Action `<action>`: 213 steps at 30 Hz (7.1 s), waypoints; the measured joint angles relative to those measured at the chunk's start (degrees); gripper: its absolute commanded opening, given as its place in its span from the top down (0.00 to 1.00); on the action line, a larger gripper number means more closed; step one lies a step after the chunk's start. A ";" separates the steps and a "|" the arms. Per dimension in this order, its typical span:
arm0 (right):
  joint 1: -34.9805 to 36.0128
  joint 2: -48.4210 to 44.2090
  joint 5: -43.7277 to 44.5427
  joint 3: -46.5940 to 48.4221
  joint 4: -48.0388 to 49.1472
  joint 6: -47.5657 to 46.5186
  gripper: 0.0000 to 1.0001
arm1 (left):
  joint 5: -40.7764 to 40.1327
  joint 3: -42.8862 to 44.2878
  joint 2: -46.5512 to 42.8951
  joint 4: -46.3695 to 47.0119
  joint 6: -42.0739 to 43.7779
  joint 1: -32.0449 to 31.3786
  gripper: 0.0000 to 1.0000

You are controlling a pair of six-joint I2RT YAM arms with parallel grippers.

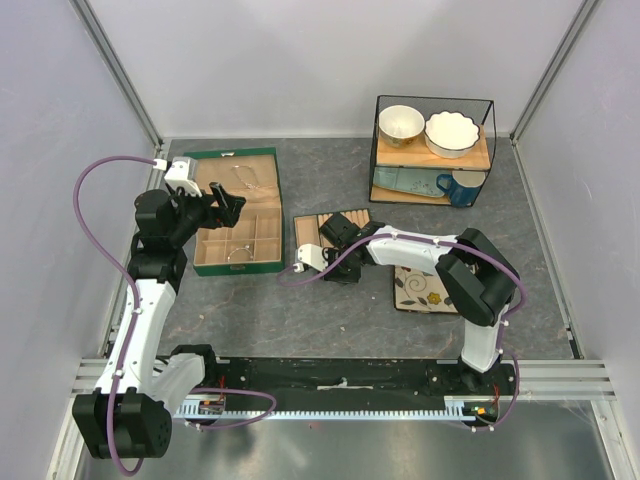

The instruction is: Organize the mixed jewelry

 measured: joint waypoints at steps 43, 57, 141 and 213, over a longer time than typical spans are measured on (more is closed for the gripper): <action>0.09 -9.33 -11.15 11.54 -15.37 1.36 1.00 | 13.33 0.02 2.08 -0.04 0.76 0.11 0.15; -0.83 -11.23 -38.49 34.42 -32.06 3.48 0.99 | 46.03 -1.64 0.96 5.68 9.60 -2.73 0.21; -5.18 2.32 -65.29 45.75 -36.22 15.72 0.99 | 57.64 -1.31 0.31 9.31 16.44 -16.57 0.87; -4.24 -11.61 -32.52 31.91 -10.05 35.06 0.55 | 39.36 0.02 0.59 13.92 -0.96 -14.88 0.98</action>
